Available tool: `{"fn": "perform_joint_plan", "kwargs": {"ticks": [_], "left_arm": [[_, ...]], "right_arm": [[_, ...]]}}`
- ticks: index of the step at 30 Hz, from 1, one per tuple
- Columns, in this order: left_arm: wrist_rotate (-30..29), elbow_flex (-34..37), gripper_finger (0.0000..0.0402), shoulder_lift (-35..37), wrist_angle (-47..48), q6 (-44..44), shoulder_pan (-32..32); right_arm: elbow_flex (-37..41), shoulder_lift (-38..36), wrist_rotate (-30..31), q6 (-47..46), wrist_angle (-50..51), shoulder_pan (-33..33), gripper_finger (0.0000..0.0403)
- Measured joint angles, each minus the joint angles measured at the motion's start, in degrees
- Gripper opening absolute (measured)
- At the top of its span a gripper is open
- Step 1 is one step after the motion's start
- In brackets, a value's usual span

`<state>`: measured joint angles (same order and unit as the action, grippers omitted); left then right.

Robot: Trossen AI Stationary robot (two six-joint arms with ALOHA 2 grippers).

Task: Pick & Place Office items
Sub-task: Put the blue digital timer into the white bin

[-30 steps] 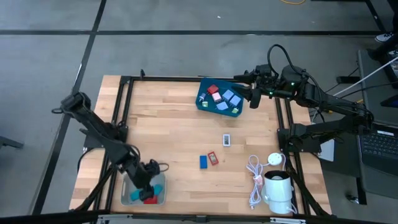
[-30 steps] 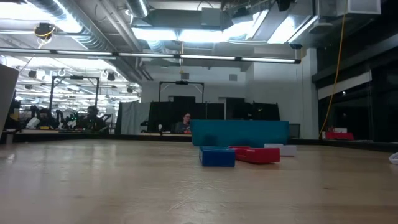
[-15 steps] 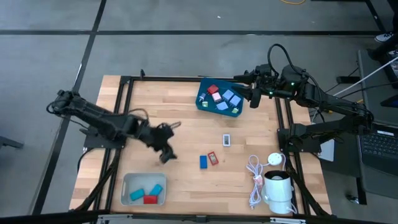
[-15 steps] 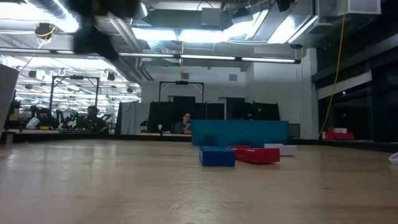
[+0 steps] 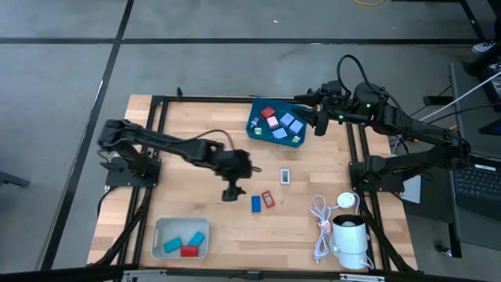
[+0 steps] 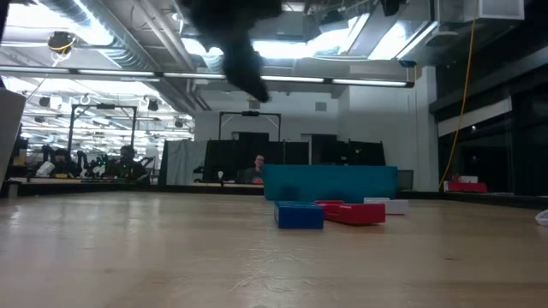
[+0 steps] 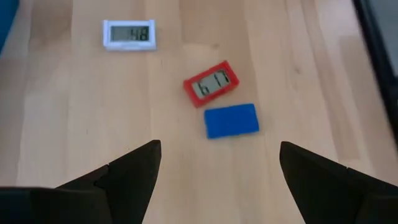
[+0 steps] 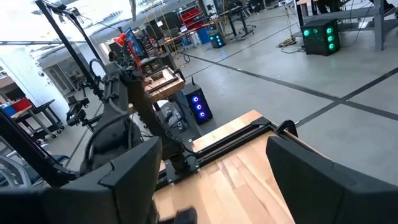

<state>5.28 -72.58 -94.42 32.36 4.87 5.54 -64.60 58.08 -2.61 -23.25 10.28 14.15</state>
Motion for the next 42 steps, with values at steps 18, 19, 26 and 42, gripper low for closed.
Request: {"fn": "perform_joint_plan", "kwargs": {"ticks": [18,19,26,42], "left_arm": [[-2.2,-13.1,0.0291,-20.3,7.4,61.6,-3.7],[-2.7,-13.1,0.0289,-20.4,6.6,64.0,-3.1],[-8.5,-13.1,0.0288,-20.5,6.7,88.2,3.2],[-11.1,-18.9,0.0288,-29.8,4.5,112.9,10.3]], "right_arm": [[0.0,0.0,-1.5,0.2,1.4,0.0,0.0297],[0.0,0.0,-1.6,1.0,1.4,0.0,0.0297],[0.0,0.0,-11.3,5.8,1.5,0.0,0.0297],[0.0,-0.7,-30.1,7.6,1.5,0.0,0.0297]]}}
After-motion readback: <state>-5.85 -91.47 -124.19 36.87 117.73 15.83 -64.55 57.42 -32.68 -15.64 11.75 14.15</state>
